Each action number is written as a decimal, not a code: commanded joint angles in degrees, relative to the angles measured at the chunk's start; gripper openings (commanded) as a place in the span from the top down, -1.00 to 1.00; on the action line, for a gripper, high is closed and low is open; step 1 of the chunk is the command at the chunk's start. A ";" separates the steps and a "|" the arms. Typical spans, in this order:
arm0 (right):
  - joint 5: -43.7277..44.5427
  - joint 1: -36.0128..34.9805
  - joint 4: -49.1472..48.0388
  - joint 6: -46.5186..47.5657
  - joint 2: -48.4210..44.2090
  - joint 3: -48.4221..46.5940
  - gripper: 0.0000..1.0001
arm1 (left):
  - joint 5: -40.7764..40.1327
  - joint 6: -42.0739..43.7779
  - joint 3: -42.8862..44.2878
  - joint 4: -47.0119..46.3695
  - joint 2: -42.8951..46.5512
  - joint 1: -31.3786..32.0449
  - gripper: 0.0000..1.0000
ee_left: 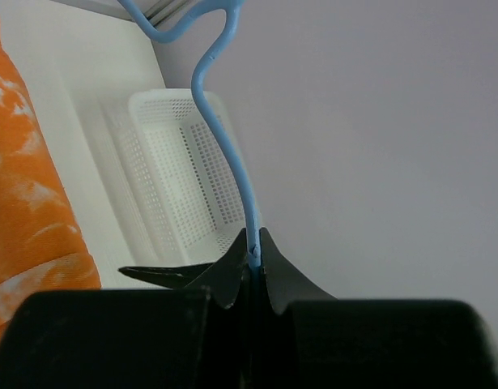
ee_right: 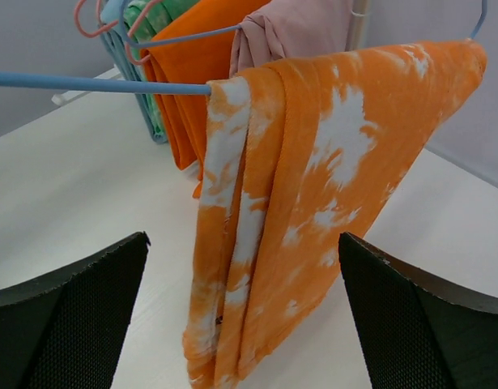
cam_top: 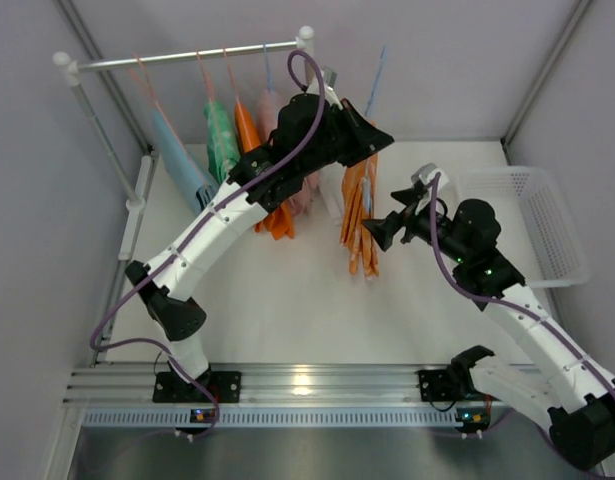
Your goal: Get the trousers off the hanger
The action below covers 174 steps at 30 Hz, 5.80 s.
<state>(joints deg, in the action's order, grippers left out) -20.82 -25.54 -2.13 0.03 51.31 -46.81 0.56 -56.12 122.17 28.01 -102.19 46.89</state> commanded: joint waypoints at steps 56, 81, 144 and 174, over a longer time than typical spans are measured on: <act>14.84 1.28 -5.96 -2.75 4.16 -18.75 1.00 | 14.37 2.68 -17.65 -14.82 10.61 -5.76 1.00; 39.26 2.34 -0.51 1.18 -6.83 -31.06 1.00 | 13.16 15.86 -29.97 -6.83 10.78 -6.55 1.00; 14.76 39.95 12.41 13.68 28.69 -22.54 -0.99 | 15.97 27.29 -33.22 -0.68 19.22 -7.52 1.00; -5.64 37.85 23.93 12.54 2.56 -20.60 -0.99 | 8.24 27.74 -51.14 6.60 70.00 -40.54 1.00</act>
<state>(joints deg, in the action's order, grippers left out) -25.39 13.23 21.10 13.32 52.84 -64.90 13.43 -25.32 72.64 31.27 -36.67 11.33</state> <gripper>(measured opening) 0.993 0.047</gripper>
